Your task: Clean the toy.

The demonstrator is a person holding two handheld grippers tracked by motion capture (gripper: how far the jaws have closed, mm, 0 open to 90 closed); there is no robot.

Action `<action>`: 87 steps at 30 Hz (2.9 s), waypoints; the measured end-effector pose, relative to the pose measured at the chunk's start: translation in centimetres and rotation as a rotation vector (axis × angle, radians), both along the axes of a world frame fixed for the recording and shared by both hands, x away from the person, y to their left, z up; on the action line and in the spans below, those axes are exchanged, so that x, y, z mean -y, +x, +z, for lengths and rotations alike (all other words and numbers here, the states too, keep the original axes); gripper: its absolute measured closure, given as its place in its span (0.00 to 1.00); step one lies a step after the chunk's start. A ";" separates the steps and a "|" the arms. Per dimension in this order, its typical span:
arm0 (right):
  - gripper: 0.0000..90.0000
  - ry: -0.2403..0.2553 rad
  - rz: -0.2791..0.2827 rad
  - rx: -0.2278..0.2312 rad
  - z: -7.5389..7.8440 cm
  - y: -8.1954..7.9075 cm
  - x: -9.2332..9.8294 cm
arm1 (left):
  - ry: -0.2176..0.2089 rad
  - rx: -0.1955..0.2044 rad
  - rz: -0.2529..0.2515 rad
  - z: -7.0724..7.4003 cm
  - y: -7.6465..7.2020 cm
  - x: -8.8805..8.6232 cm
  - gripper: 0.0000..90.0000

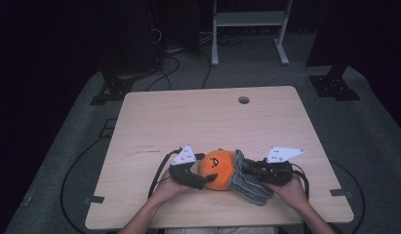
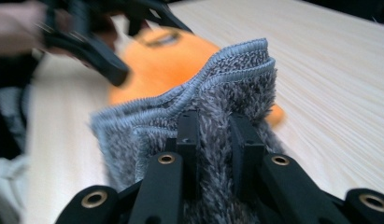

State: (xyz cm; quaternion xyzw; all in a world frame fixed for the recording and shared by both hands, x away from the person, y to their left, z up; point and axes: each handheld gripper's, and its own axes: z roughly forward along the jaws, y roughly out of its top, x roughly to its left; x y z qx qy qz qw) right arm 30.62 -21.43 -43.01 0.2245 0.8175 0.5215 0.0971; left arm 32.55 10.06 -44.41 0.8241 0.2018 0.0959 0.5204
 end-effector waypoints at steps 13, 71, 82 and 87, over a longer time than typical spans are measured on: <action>0.84 -0.050 -0.018 0.056 0.4 -0.4 -0.8 | 0.007 0.043 -0.018 0.5 -0.3 0.7 0.27; 0.84 -0.030 0.065 0.018 0.2 -1.1 -1.1 | 0.048 -0.120 -0.093 0.0 0.3 1.0 0.12; 0.84 0.071 0.064 0.057 2.7 -0.2 -1.5 | 0.132 0.249 -0.092 1.2 -1.6 2.1 0.32; 0.84 0.039 0.082 0.037 1.5 0.8 -3.5 | 0.014 0.042 -0.037 0.9 -0.1 1.0 0.10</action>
